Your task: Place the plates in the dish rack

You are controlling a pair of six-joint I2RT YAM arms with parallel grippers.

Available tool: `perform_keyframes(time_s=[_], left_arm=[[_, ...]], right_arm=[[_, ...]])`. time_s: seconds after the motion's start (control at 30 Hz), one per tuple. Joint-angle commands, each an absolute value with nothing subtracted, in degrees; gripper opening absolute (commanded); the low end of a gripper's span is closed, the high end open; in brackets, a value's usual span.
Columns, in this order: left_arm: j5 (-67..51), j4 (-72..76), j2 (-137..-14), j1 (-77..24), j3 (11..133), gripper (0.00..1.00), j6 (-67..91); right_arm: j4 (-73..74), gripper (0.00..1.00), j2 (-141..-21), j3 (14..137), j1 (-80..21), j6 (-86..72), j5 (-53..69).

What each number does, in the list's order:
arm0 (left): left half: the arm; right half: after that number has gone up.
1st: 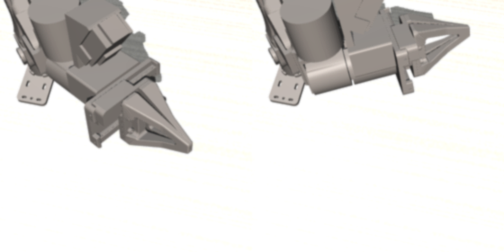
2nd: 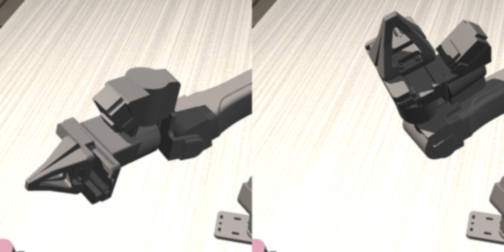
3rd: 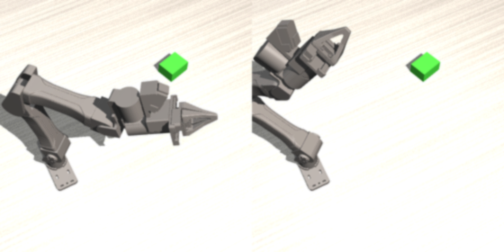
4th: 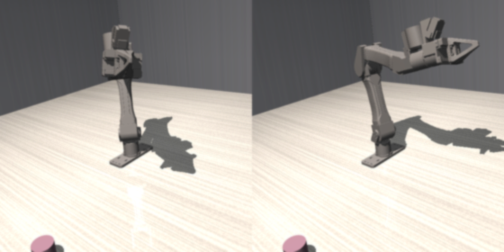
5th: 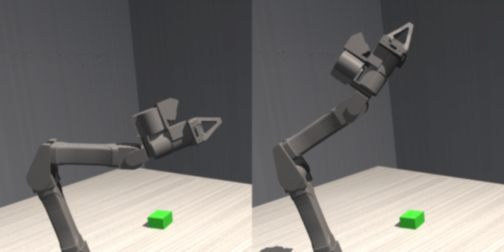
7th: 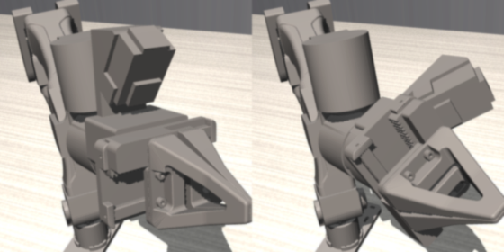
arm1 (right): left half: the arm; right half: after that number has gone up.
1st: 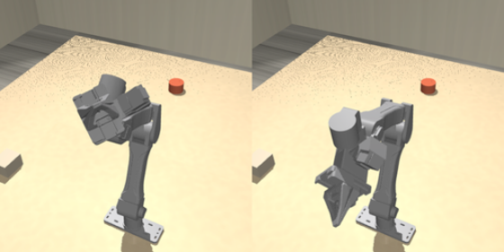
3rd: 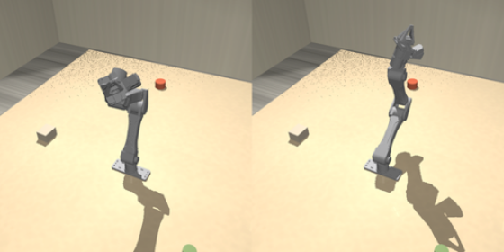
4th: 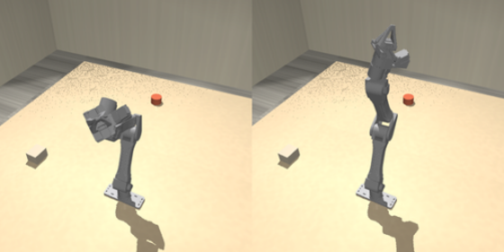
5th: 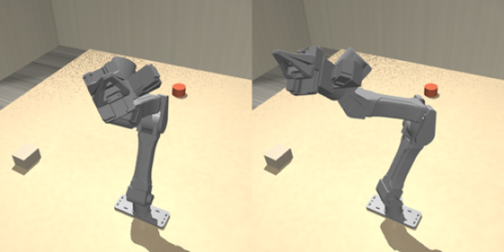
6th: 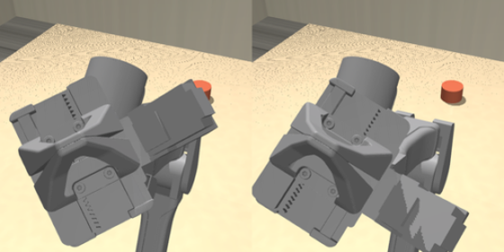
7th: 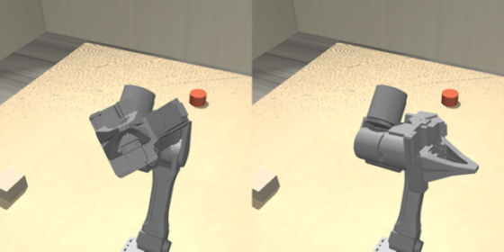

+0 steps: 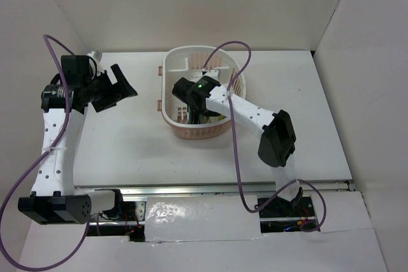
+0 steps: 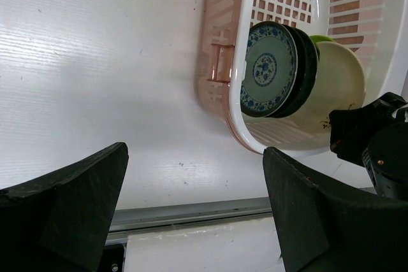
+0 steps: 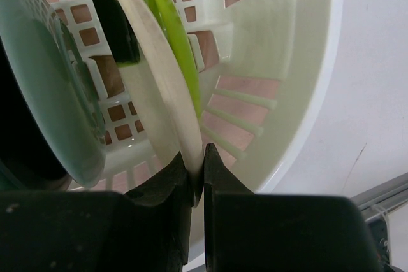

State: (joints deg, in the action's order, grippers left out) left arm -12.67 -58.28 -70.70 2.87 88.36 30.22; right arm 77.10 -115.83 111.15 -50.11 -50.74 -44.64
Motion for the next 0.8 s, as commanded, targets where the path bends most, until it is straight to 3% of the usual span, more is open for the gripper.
perform_keyframes(time_s=[0.0,0.77], left_arm=[[-12.7,-56.7,-69.2,3.3,88.2,0.99,30.0],[-12.3,-56.9,-69.1,3.5,88.2,0.99,29.7]], right_arm=[[75.9,0.0,-116.4,109.8,-50.6,-51.6,-43.8],[74.7,0.0,-115.6,110.6,-51.4,-50.4,-41.5]])
